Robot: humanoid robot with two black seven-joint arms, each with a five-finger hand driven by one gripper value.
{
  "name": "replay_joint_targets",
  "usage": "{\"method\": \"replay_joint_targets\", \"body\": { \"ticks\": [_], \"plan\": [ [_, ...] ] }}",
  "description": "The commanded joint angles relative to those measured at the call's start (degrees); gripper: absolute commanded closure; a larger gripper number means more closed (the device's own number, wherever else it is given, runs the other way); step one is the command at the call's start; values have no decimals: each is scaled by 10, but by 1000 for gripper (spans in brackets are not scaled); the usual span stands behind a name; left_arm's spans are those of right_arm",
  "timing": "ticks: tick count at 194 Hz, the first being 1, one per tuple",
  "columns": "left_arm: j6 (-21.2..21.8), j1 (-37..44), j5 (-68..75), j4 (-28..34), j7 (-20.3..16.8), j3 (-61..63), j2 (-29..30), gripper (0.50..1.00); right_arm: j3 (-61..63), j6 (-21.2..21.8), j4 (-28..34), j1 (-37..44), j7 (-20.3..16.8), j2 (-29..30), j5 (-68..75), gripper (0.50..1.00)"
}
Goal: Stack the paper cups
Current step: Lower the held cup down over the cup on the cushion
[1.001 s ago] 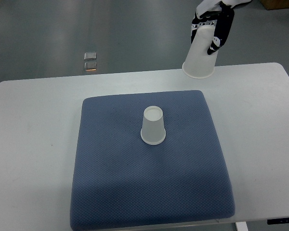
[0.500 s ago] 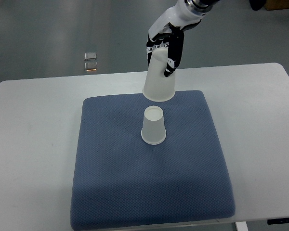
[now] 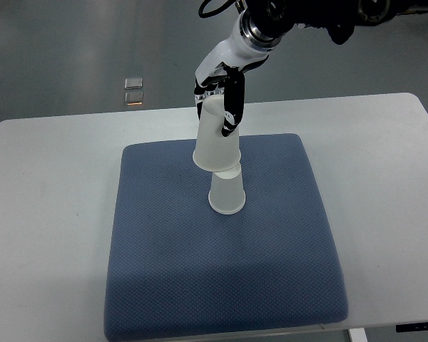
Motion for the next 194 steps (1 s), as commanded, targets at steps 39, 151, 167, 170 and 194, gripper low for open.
{"method": "replay_joint_targets", "body": {
  "ticks": [39,151,167,170,194],
  "plan": [
    [0,0,0,2,0,0,0,500,-8,-31,-3,-24,0,10,-5,869],
    [0,1,0,2,0,0,0,500,-32,-54,-4,-49,0,10,-4,848],
    [0,1,0,2,0,0,0,500,-33,-61,-4,-53,-1,10,-4,828],
    [0,1,0,2,0,0,0,500,-33,-62,-4,-55,0,10,-4,824],
    [0,1,0,2,0,0,0,500,-33,-65,-4,-60,0,10,-4,820]
  ]
}}
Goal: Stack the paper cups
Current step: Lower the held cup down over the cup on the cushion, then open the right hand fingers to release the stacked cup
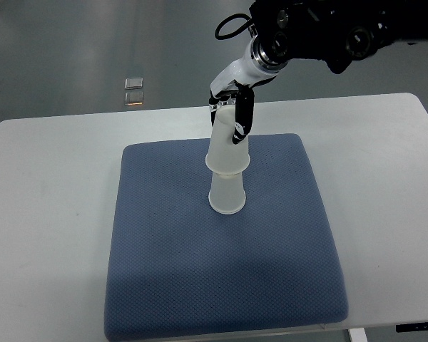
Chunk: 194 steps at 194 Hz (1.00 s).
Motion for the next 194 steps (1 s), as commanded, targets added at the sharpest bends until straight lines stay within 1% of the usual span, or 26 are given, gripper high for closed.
{"method": "replay_joint_targets", "body": {
  "ticks": [1,34,47,146,194],
  "plan": [
    [0,0,0,0,0,0,0,500,0,-3,0,-4,0,0,0,820],
    [0,0,0,0,0,0,0,500,-5,-14,0,-14,0,0,-1,812],
    [0,0,0,0,0,0,0,500,-9,-14,0,-17,0,0,-1,801],
    [0,0,0,0,0,0,0,500,-8,-13,3,-17,0,0,4,767],
    [0,0,0,0,0,0,0,500,-4,-14,7,-17,0,0,9,760]
  ]
}}
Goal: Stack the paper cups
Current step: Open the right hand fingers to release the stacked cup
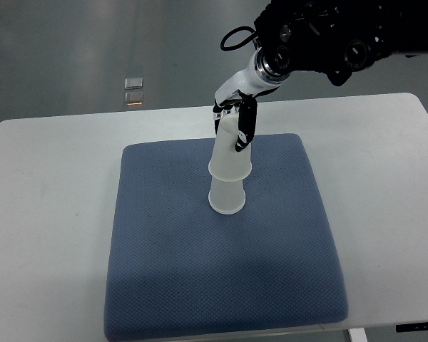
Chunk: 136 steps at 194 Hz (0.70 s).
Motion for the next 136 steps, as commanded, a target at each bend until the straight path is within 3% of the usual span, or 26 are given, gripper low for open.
{"method": "replay_joint_targets", "body": {
  "ticks": [1,136],
  "plan": [
    [0,0,0,0,0,0,0,500,1,-1,1,0,0,0,2,760],
    [0,0,0,0,0,0,0,500,0,-26,2,-10,0,16,5,750]
  ]
}}
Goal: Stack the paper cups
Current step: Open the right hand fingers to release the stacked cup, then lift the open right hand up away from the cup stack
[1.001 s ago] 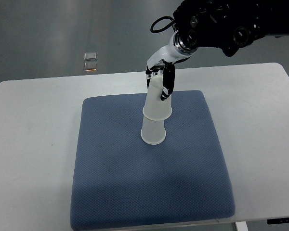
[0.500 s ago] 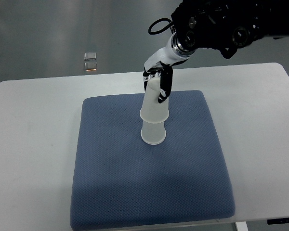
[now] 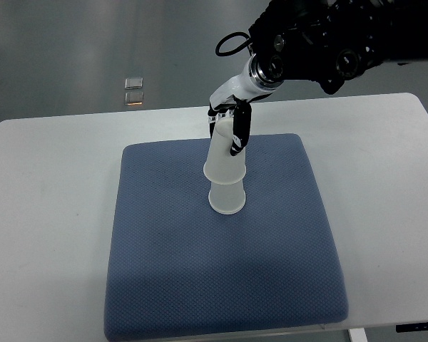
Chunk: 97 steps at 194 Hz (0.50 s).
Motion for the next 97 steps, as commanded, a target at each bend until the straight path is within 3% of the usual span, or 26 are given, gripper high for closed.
{"method": "replay_joint_targets", "body": {
  "ticks": [1,97],
  "plan": [
    [0,0,0,0,0,0,0,500,1,-1,0,-1,0,3,0,750],
    [0,0,0,0,0,0,0,500,-2,-17,-1,-16,0,14,18,748]
  ]
}}
